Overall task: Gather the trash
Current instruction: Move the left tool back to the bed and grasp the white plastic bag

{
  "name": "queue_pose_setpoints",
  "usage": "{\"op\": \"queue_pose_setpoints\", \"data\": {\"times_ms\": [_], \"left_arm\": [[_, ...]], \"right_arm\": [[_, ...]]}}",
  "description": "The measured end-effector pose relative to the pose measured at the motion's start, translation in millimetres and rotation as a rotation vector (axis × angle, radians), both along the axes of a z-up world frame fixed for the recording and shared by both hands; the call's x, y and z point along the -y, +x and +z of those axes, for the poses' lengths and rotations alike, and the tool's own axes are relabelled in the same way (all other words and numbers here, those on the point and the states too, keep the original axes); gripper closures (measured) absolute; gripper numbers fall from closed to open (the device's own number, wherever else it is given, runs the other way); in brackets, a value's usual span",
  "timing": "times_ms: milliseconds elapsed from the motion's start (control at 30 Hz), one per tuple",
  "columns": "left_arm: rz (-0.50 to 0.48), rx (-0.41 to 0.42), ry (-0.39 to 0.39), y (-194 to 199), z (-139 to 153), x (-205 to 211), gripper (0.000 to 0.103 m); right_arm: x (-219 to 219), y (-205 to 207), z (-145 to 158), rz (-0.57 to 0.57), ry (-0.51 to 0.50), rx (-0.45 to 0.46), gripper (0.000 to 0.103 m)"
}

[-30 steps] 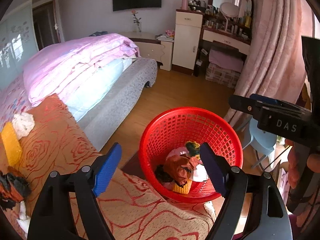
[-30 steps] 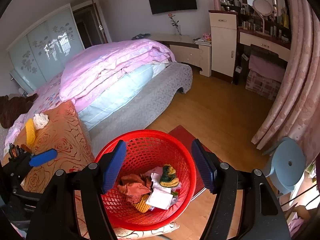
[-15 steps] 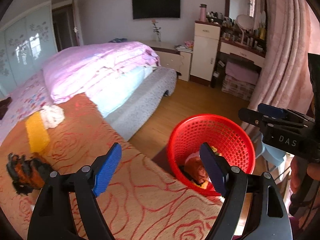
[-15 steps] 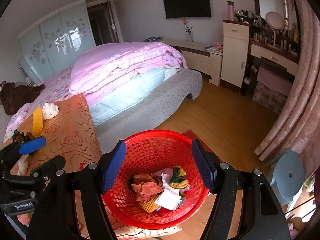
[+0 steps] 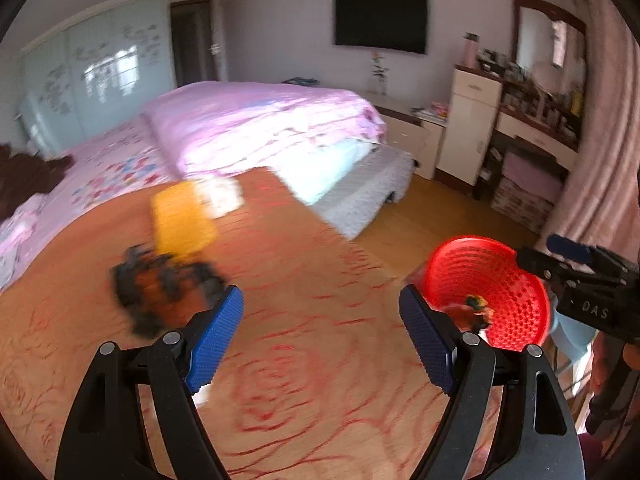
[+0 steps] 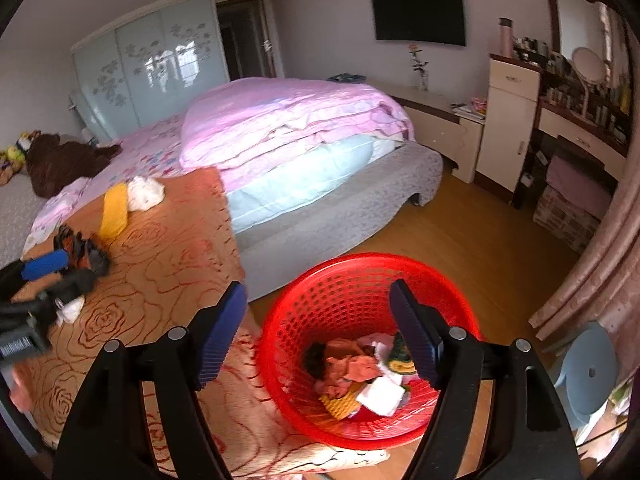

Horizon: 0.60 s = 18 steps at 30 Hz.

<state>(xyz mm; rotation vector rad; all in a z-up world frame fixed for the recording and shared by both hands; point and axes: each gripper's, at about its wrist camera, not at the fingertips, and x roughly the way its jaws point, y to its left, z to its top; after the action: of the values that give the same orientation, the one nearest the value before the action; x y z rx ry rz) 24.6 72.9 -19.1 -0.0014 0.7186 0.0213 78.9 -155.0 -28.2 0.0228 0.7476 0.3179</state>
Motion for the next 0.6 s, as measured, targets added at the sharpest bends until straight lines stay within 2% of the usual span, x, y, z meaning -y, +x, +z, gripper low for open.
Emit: {"op": "queue_pose_setpoints", "data": {"times_ms": [133, 300, 533, 600], "left_arm": [[0.081, 0.007, 0.006, -16.0, 1.6, -35.0, 0.026], [0.151, -0.028, -0.024, -31.0, -10.8, -73.3, 0.026], [0.163, -0.078, -0.082, -30.7, -31.5, -92.1, 0.027], [0.152, -0.092, -0.079, -27.7, -37.1, -90.1, 0.033]], "right_arm": [[-16.2, -4.8, 2.0, 0.038, -0.006, 0.001, 0.031], [-32.0, -10.1, 2.9, 0.074, -0.008, -0.002, 0.031], [-42.8, -15.2, 1.6, 0.104, -0.013, -0.010, 0.032], [-44.1, -15.8, 0.9, 0.105, -0.014, -0.012, 0.031]]}}
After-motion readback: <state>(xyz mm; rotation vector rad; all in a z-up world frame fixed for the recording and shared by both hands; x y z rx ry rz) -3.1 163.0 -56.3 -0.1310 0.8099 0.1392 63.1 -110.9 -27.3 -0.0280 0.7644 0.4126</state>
